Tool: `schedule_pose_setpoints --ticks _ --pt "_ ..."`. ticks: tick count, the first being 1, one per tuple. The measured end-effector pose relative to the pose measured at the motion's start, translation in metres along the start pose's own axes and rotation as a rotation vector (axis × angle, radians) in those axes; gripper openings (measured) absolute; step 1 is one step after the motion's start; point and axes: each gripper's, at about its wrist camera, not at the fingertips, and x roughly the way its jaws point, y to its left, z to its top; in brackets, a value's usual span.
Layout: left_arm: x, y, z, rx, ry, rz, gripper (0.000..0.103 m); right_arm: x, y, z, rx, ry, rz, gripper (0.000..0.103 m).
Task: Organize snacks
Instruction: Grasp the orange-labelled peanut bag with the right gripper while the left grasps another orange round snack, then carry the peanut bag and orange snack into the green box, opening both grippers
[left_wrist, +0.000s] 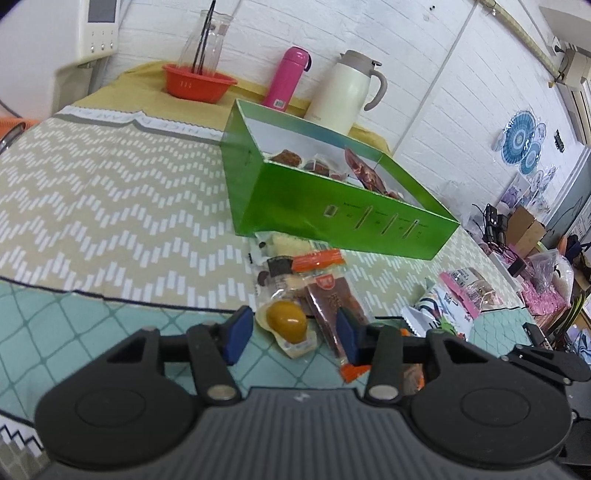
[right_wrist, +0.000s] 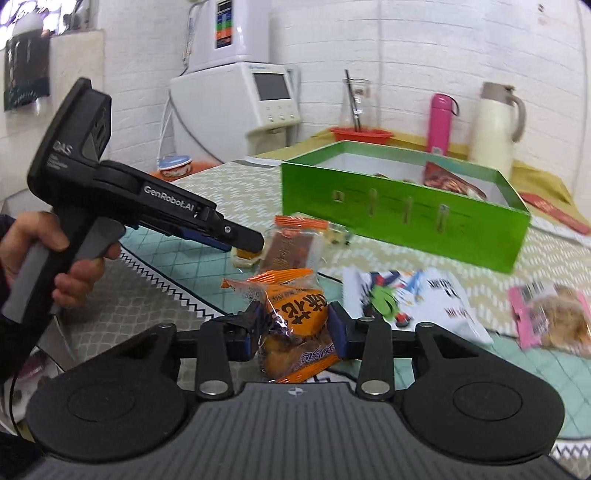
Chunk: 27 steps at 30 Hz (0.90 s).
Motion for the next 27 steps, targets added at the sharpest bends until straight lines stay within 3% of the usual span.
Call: schedule_pose_setpoints --ticks 2,4,7,12,14,17,20,23,27 --pt "0.004 -0.003 0.001 0.021 -0.004 0.017 0.044 -0.002 0.001 -0.001 0.01 -0.003 -0.007 0.068" --pt "0.006 -0.007 0.0 0.071 -0.009 0.056 0.025 0.0 0.005 -0.001 -0.002 -0.003 -0.012 0.07" --pt "0.001 -0.008 -0.003 0.1 -0.003 0.07 0.025 0.001 0.011 0.001 -0.023 -0.005 -0.007 0.074" --pt "-0.016 -0.001 -0.01 0.092 -0.002 0.085 0.026 -0.003 0.011 0.002 -0.022 -0.014 0.052 0.08" --pt "-0.021 -0.002 -0.012 0.09 0.004 0.064 0.026 -0.001 0.008 0.003 -0.018 -0.013 0.047 0.089" --pt "-0.022 -0.007 -0.014 0.095 0.018 0.014 0.027 0.002 0.007 0.005 -0.016 -0.003 0.045 0.093" --pt "-0.018 -0.013 -0.016 0.121 0.027 0.04 0.027 0.001 0.009 0.004 -0.019 -0.005 0.055 0.102" --pt "-0.021 -0.013 -0.018 0.106 0.025 0.022 0.039 0.001 0.012 0.002 -0.034 -0.003 0.048 0.103" --pt "-0.028 -0.018 -0.018 0.135 0.005 0.021 0.044 0.004 0.01 0.001 -0.023 -0.003 0.056 0.103"
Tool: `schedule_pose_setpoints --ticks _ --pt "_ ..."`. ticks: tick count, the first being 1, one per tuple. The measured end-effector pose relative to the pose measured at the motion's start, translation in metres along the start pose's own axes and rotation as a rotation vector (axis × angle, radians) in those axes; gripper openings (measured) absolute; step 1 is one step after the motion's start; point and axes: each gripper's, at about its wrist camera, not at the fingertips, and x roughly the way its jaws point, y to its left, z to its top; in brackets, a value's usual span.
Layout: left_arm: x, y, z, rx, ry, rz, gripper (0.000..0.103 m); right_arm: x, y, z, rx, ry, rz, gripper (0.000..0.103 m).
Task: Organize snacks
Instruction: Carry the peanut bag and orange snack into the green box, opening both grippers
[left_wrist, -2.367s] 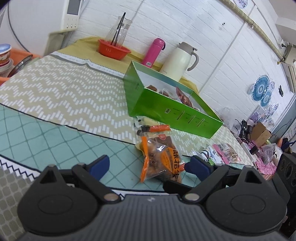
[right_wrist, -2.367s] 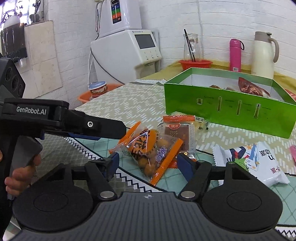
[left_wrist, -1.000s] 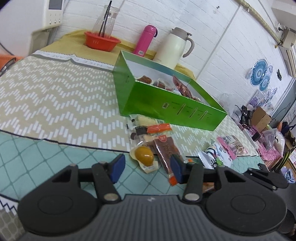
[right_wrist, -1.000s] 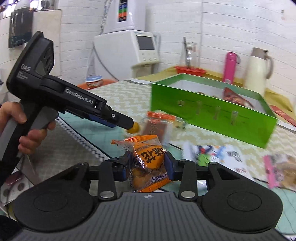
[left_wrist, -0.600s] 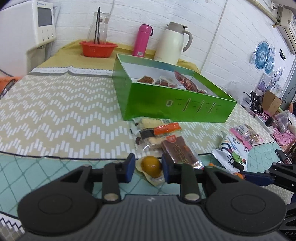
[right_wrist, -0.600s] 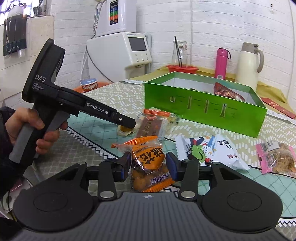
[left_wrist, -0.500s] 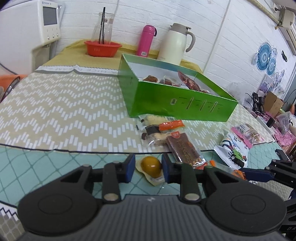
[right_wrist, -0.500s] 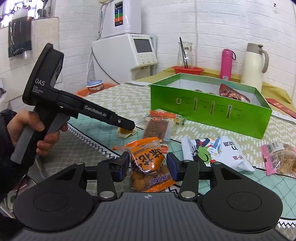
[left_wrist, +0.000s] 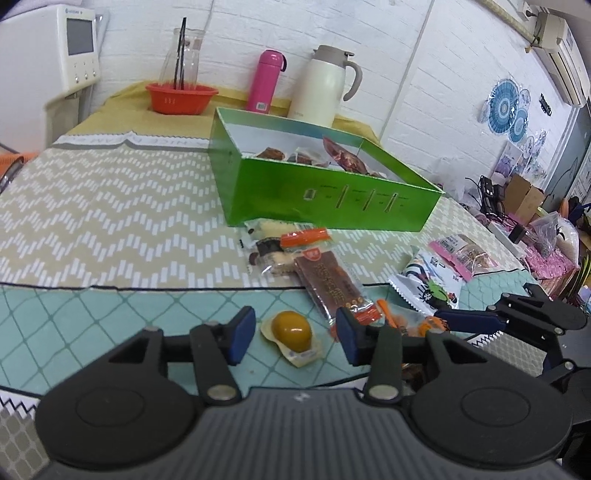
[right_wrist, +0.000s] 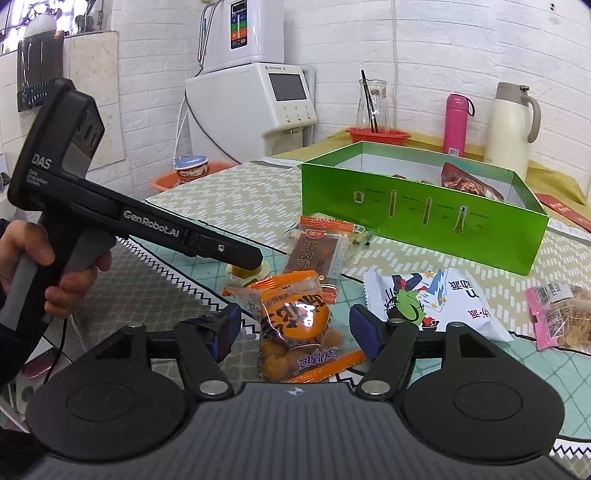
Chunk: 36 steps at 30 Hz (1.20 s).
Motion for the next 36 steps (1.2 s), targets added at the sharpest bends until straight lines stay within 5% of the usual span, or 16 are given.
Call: schedule_pose_setpoints --ticks 2,4,12,20,36 --pt "0.002 -0.003 0.0 0.022 0.007 -0.002 0.041 0.002 0.0 0.0 0.006 -0.005 0.003 0.103" --pt "0.009 -0.005 -0.001 0.052 0.034 0.006 0.026 0.003 0.001 0.0 0.003 -0.005 0.006 0.103" --pt "0.015 -0.009 -0.005 0.095 0.005 0.037 0.031 0.014 0.005 -0.007 -0.053 0.0 -0.029 0.085" --pt "0.001 0.002 0.001 -0.043 -0.02 -0.034 0.019 -0.001 -0.002 -0.002 0.035 -0.047 -0.023 0.077" --pt "-0.001 -0.008 0.106 -0.031 -0.22 -0.124 0.019 0.006 -0.06 0.074 0.123 -0.24 -0.129 0.077"
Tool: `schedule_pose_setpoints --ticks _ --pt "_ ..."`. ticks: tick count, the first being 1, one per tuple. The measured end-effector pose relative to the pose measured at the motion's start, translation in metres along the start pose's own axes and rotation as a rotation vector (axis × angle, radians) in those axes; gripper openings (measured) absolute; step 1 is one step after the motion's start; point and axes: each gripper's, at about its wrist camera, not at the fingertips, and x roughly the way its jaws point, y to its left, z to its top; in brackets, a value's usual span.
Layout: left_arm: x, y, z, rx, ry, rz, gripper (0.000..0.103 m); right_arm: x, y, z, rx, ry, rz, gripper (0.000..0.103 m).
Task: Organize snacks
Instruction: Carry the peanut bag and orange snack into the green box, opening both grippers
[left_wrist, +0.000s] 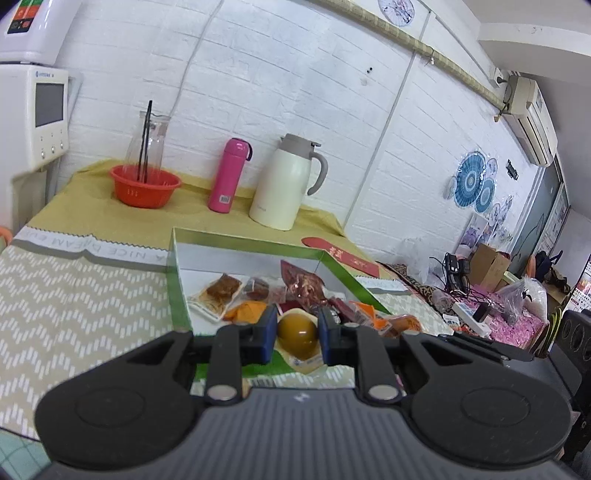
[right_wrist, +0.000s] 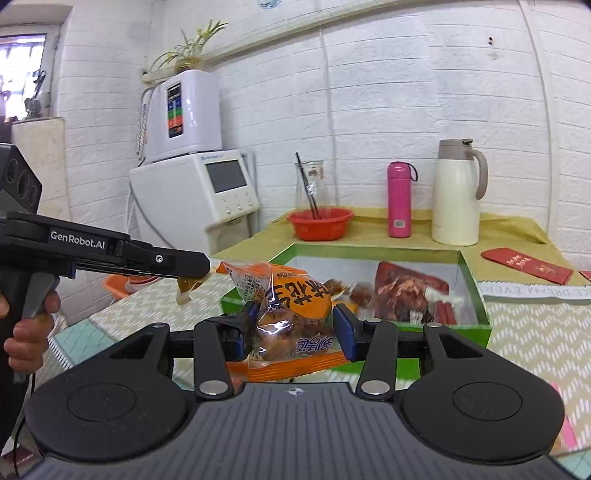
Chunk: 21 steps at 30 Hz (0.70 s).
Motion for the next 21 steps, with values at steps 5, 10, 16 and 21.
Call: schedule_pose_setpoints --ticks 5,10,16,21 --pt "0.04 0.018 0.024 -0.073 0.017 0.02 0.019 0.031 -0.012 0.016 0.018 0.007 -0.042 0.078" --pt "0.078 0.024 0.033 -0.056 0.049 0.099 0.019 0.067 -0.021 0.02 -0.032 0.046 -0.125 0.078" --pt "0.105 0.038 0.034 -0.052 0.092 0.165 0.019 0.106 -0.027 0.015 -0.055 0.138 -0.149 0.078" --pt "0.109 0.047 0.03 -0.068 0.076 0.19 0.036 0.126 -0.016 0.01 -0.103 0.188 -0.035 0.093"
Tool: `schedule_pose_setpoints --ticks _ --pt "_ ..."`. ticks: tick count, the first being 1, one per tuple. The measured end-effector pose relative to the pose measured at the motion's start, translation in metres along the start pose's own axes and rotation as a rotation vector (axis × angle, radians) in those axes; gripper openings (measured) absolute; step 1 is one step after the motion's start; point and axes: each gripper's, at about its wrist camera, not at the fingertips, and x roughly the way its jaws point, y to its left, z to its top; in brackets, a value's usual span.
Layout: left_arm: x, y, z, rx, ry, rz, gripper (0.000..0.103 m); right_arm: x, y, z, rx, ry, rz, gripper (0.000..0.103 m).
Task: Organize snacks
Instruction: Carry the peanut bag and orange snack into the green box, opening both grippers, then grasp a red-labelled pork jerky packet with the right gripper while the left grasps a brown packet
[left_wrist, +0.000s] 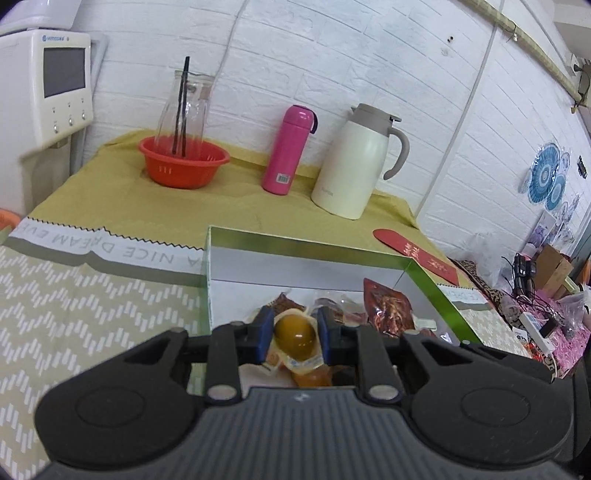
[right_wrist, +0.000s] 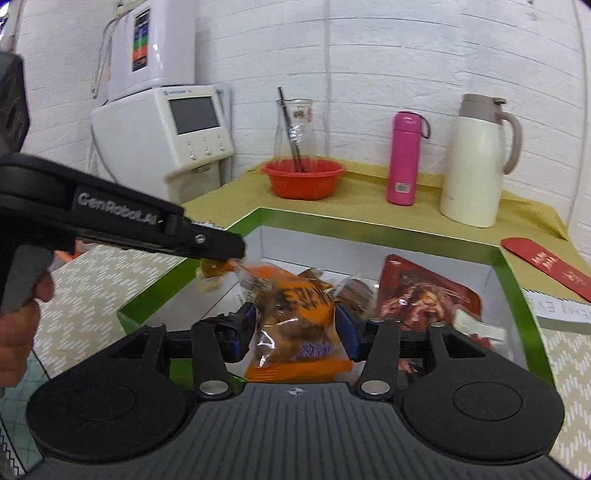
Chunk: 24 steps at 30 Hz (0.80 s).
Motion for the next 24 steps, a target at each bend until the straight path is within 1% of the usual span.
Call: schedule_pose_setpoints --ticks 1,3,4,5,8,9,10,11,13,16,20,24 --pt "-0.002 0.002 -0.001 -0.013 -0.016 0.008 0.066 -0.002 0.004 -0.001 -0.021 -0.011 -0.013 0.103" --pt "-0.009 0.006 -0.003 -0.037 -0.06 0.003 0.066 -0.012 0.008 -0.004 -0.068 -0.06 -0.046 0.103" --pt "-0.012 0.006 -0.004 -0.042 -0.067 -0.008 0.068 -0.017 0.009 -0.006 -0.089 -0.083 -0.053 0.103" --pt "-0.014 0.006 -0.004 -0.049 -0.068 -0.013 0.069 -0.022 0.009 -0.007 -0.104 -0.093 -0.057 0.103" --pt "-0.019 0.0 -0.005 -0.049 -0.062 0.026 0.074 -0.031 0.006 -0.008 -0.104 -0.092 -0.062 0.103" --pt "-0.021 -0.003 -0.007 -0.041 -0.063 0.041 0.079 -0.033 0.004 -0.008 -0.094 -0.086 -0.064 0.103" --pt "-0.023 -0.006 -0.008 -0.033 -0.065 0.055 0.094 -0.036 0.002 -0.009 -0.081 -0.08 -0.068 0.103" --pt "-0.027 -0.009 -0.01 -0.027 -0.077 0.075 0.095 -0.039 0.001 -0.009 -0.069 -0.076 -0.07 0.103" --pt "-0.034 -0.015 -0.012 -0.009 -0.083 0.089 0.095 -0.046 -0.001 -0.009 -0.038 -0.069 -0.068 0.103" --pt "-0.046 -0.02 -0.014 -0.013 -0.085 0.084 0.095 -0.062 -0.004 -0.009 0.013 -0.077 -0.051 0.103" --pt "-0.07 -0.031 -0.018 0.005 -0.103 0.087 0.095 -0.089 -0.003 -0.01 0.053 -0.094 -0.045 0.103" --pt "-0.097 -0.04 -0.028 0.021 -0.082 0.102 0.095 -0.122 0.005 -0.018 0.067 -0.117 -0.054 0.103"
